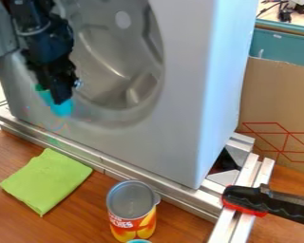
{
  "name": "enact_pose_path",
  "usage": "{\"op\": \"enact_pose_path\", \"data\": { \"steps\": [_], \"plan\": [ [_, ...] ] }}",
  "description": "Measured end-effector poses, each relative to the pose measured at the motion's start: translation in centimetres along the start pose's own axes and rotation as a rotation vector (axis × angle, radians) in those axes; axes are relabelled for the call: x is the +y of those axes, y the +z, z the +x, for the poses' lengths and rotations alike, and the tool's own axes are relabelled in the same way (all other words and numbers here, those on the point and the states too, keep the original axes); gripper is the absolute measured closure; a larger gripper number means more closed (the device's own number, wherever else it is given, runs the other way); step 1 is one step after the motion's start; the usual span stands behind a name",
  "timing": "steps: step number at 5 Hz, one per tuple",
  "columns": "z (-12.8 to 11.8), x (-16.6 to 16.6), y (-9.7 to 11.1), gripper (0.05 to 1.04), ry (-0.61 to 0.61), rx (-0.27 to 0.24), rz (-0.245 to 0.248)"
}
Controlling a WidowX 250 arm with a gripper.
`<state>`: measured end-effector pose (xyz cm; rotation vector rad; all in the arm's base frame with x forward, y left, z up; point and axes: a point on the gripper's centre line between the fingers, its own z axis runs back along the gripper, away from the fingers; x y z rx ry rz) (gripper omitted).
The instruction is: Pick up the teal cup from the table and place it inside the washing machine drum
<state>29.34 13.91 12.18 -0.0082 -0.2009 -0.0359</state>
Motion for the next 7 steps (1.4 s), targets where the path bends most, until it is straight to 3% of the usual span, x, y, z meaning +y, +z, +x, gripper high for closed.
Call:
{"op": "enact_pose_path", "data": {
  "steps": [1, 2, 3, 5, 7],
  "plan": [
    [1.7, -0.3, 0.5, 0.966, -0.039, 0.002, 0.049],
    [2.8, -2.7, 0.1, 0.966, -0.115, 0.017, 0.098],
    [2.7, -3.6, -0.9, 0.966, -0.143, 0.017, 0.11],
    [3.2, -3.9, -2.0, 0.966, -0.162, -0.073, 0.178],
    [3.4, -3.6, -1.8, 0.966, -0.181, -0.103, 0.201]
  ]
}}
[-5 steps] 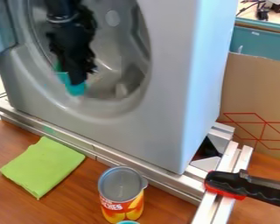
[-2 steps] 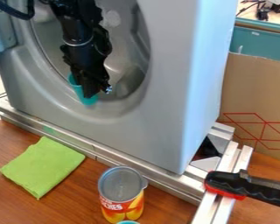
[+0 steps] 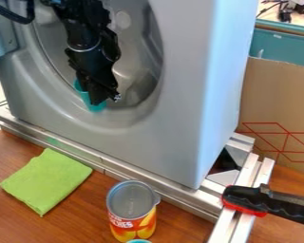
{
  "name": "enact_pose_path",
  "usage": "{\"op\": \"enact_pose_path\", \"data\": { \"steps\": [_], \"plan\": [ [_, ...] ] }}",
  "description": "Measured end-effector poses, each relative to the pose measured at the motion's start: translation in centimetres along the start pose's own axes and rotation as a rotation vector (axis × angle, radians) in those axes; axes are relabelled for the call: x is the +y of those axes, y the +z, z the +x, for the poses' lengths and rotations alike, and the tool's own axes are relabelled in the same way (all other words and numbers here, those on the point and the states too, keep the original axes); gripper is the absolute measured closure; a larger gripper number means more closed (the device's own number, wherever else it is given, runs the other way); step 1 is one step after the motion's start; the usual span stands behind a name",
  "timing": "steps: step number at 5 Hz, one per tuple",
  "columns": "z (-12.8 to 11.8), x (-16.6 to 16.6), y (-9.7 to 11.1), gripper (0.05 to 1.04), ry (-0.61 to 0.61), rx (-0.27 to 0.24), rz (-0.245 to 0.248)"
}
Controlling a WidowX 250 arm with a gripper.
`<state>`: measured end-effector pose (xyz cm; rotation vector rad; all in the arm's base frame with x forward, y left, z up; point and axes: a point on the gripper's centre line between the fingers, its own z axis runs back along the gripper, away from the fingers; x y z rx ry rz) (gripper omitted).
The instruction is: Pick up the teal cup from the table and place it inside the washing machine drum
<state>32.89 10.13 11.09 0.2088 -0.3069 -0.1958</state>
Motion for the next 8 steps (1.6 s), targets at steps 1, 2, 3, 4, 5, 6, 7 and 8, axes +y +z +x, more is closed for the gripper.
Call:
{"op": "enact_pose_path", "data": {
  "steps": [1, 2, 3, 4, 5, 6, 7, 8],
  "plan": [
    [1.2, 0.4, 0.0, 0.966, -0.008, -0.01, -0.008],
    [2.0, 0.8, -0.2, 0.966, -0.005, 0.005, -0.016],
    [2.7, 1.3, -0.8, 0.966, 0.006, 0.04, -0.02],
    [3.4, 1.7, -1.5, 0.928, 0.006, 0.083, -0.023],
    [3.3, 1.2, -2.5, 0.684, -0.012, 0.122, -0.045],
    [2.9, 0.9, -2.3, 0.379, 0.008, 0.143, -0.066],
    [2.2, 1.0, -1.4, 0.124, 0.048, 0.135, -0.07],
    [1.7, 1.4, 0.1, 0.079, 0.091, 0.091, -0.018]
  ]
}}
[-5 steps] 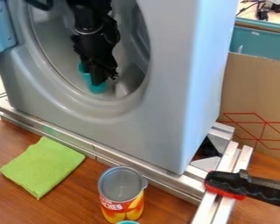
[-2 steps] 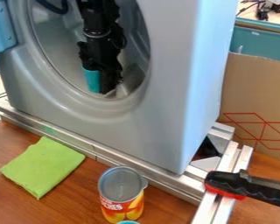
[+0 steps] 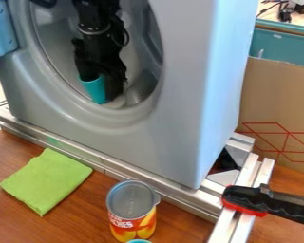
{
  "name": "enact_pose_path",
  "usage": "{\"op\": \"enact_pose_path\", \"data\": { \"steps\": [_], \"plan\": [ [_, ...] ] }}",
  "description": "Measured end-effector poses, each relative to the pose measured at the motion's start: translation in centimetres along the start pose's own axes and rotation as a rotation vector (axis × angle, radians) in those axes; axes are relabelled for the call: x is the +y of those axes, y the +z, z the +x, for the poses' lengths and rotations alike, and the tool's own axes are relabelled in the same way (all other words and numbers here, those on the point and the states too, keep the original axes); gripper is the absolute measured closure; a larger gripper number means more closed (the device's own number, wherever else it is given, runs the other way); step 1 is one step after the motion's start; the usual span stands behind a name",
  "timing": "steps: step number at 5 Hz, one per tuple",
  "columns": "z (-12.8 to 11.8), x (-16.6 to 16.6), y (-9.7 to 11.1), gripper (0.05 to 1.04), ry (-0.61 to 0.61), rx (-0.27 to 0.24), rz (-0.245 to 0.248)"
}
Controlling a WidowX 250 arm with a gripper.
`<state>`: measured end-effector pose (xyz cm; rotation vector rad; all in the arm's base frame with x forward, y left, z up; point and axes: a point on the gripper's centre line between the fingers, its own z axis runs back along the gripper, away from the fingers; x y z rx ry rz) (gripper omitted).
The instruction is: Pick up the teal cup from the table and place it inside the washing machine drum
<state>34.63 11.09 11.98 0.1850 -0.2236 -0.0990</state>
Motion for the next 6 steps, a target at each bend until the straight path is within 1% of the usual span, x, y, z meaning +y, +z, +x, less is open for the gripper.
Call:
{"op": "enact_pose_path", "data": {
  "steps": [1, 2, 3, 4, 5, 6],
  "plan": [
    [-1.0, 0.7, 1.2, 0.083, 0.036, -0.037, 0.015],
    [-2.5, 1.0, 1.6, 0.083, 0.057, -0.039, -0.007],
    [-4.5, 0.8, 1.7, 0.083, 0.047, -0.003, 0.003],
    [-6.7, 0.4, 2.4, 0.083, 0.033, 0.049, 0.013],
    [-10.5, 1.0, 2.4, 0.083, 0.052, 0.216, -0.015],
    [-12.0, 1.0, 2.2, 0.083, 0.054, 0.305, -0.017]
  ]
}}
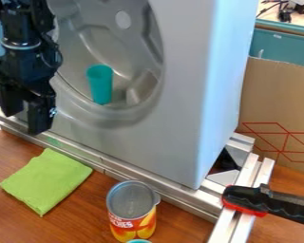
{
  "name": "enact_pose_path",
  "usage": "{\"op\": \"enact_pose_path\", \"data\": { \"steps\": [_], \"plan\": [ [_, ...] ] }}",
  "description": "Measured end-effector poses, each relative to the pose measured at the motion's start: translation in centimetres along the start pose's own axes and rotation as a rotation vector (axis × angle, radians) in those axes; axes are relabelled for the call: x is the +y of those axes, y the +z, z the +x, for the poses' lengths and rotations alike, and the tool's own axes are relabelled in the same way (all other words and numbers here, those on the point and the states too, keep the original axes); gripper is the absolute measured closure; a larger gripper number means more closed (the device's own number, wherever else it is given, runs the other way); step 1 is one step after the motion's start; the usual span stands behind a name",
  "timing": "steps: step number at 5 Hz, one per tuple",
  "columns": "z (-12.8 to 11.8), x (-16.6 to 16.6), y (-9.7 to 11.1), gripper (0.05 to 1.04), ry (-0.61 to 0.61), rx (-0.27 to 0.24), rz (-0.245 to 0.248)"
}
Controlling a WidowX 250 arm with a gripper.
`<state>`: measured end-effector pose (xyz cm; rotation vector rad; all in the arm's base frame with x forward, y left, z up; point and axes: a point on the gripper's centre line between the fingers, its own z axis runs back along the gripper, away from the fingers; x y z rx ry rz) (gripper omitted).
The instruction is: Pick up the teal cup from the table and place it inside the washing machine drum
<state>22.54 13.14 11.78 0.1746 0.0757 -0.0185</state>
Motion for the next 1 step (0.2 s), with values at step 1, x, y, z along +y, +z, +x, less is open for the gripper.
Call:
{"op": "enact_pose_path", "data": {
  "steps": [1],
  "plan": [
    [-0.86, 0.4, -0.76, 0.083, 0.039, 0.057, -0.024]
  ]
}}
